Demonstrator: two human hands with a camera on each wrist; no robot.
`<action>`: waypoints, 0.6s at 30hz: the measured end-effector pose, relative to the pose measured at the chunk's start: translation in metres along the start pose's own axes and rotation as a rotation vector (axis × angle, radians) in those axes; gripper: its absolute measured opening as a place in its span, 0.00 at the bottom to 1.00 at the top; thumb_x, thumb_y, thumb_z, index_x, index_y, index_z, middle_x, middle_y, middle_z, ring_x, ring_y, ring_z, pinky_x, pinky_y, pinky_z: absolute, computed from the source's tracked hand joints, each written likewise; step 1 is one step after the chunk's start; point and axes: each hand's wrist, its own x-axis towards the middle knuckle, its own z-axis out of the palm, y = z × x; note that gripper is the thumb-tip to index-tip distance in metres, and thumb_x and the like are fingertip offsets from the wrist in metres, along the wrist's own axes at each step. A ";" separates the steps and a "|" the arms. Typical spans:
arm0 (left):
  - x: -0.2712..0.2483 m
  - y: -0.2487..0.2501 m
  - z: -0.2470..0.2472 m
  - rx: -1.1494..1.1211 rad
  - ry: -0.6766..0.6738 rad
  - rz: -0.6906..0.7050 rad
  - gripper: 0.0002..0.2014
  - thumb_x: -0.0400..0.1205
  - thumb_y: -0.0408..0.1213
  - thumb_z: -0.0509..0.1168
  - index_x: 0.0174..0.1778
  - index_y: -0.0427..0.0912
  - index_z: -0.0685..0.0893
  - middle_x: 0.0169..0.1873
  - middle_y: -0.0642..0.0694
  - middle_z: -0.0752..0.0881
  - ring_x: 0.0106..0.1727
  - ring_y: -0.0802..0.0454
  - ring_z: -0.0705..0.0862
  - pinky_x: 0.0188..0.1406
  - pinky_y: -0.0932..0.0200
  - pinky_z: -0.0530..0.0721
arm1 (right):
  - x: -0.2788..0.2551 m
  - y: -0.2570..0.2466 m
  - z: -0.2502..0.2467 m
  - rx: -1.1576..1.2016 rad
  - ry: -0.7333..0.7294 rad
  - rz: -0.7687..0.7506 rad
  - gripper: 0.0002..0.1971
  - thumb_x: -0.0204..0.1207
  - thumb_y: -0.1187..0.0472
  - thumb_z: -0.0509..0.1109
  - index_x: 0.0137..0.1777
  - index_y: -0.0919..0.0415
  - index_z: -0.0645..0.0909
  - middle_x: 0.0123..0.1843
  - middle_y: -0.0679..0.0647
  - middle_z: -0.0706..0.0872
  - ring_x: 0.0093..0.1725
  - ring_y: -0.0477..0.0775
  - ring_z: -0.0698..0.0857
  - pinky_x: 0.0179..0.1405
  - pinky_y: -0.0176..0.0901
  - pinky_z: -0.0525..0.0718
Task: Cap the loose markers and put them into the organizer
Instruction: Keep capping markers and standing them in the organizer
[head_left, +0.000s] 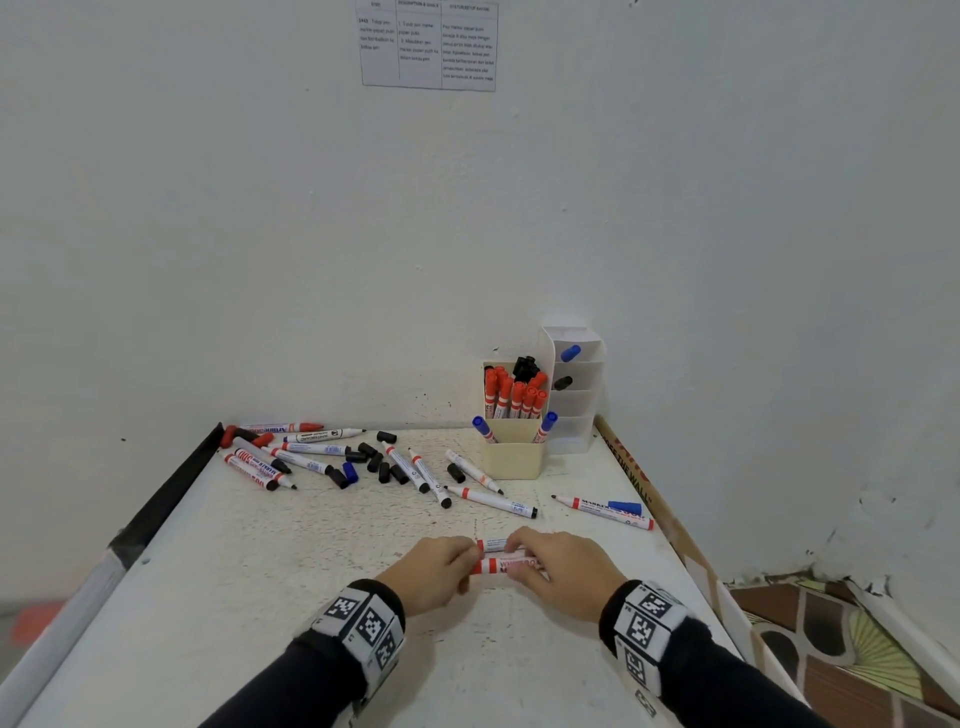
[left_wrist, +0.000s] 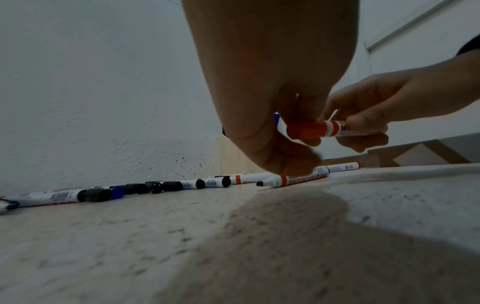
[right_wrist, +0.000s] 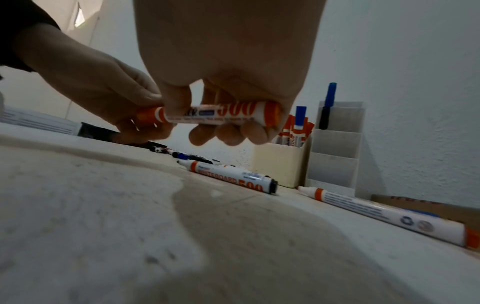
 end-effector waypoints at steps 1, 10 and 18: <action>0.001 -0.001 0.000 0.035 0.054 0.003 0.16 0.87 0.43 0.50 0.40 0.45 0.80 0.30 0.52 0.76 0.29 0.60 0.72 0.35 0.64 0.71 | 0.001 -0.004 0.001 -0.022 0.009 -0.027 0.16 0.82 0.45 0.54 0.64 0.49 0.74 0.53 0.50 0.86 0.47 0.50 0.82 0.38 0.38 0.72; 0.012 -0.001 -0.002 0.637 0.246 0.120 0.35 0.49 0.41 0.84 0.45 0.29 0.76 0.14 0.51 0.74 0.10 0.58 0.69 0.11 0.70 0.63 | 0.009 -0.019 -0.007 0.482 -0.165 0.020 0.17 0.86 0.53 0.50 0.39 0.49 0.76 0.24 0.43 0.75 0.22 0.36 0.73 0.31 0.33 0.70; 0.028 0.010 0.011 -0.094 0.363 0.028 0.15 0.88 0.43 0.45 0.53 0.42 0.76 0.41 0.46 0.80 0.44 0.49 0.80 0.51 0.53 0.78 | 0.029 0.009 -0.017 0.310 -0.087 0.072 0.10 0.83 0.54 0.59 0.48 0.54 0.80 0.40 0.47 0.77 0.38 0.41 0.74 0.40 0.31 0.71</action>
